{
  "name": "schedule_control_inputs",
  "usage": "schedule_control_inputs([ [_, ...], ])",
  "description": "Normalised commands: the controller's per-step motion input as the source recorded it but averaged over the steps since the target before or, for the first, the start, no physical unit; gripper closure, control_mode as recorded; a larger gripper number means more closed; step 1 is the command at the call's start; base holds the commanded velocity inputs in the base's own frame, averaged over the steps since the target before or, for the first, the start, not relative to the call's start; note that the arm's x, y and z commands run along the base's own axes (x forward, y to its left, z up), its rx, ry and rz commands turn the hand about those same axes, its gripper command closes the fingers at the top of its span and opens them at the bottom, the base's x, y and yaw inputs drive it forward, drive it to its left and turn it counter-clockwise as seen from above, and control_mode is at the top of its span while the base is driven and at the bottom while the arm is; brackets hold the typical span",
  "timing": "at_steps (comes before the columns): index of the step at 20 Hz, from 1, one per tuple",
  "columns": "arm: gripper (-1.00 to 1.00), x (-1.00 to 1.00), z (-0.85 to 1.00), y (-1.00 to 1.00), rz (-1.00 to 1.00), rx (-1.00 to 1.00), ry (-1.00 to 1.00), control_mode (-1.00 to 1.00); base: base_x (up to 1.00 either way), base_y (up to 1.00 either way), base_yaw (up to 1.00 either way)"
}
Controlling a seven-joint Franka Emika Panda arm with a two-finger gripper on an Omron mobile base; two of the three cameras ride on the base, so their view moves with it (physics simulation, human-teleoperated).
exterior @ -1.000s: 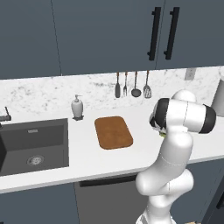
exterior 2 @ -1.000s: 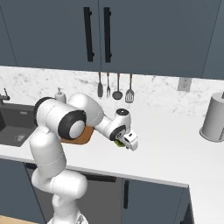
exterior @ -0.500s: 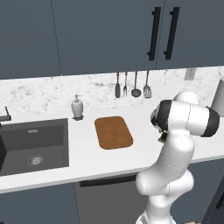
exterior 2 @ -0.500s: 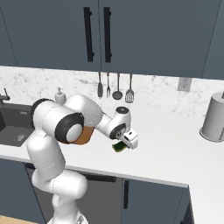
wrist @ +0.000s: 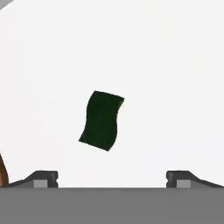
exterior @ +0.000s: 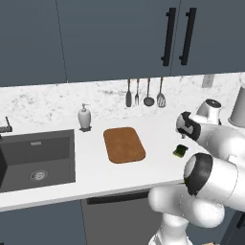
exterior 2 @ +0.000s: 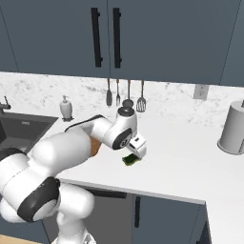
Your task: Pick up the sponge from the counter and clean the cutting board by briefly scrubbing or pressing down on the cutting board. Once finished, release the sponge.
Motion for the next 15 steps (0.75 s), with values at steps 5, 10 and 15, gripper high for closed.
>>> schedule_control_inputs([
  [5, -1.0, -0.85, 1.0, 0.43, 0.1, 0.04, -0.17, -1.0, 0.0, 0.0, 0.0],
  [10, -1.0, -0.68, 1.0, 0.49, 0.17, 0.05, -0.18, -1.0, 0.0, 0.0, 0.0],
  [15, -1.0, -0.58, 1.0, 0.53, 0.2, 0.07, -0.06, -1.0, 0.0, 0.0, 0.0],
])
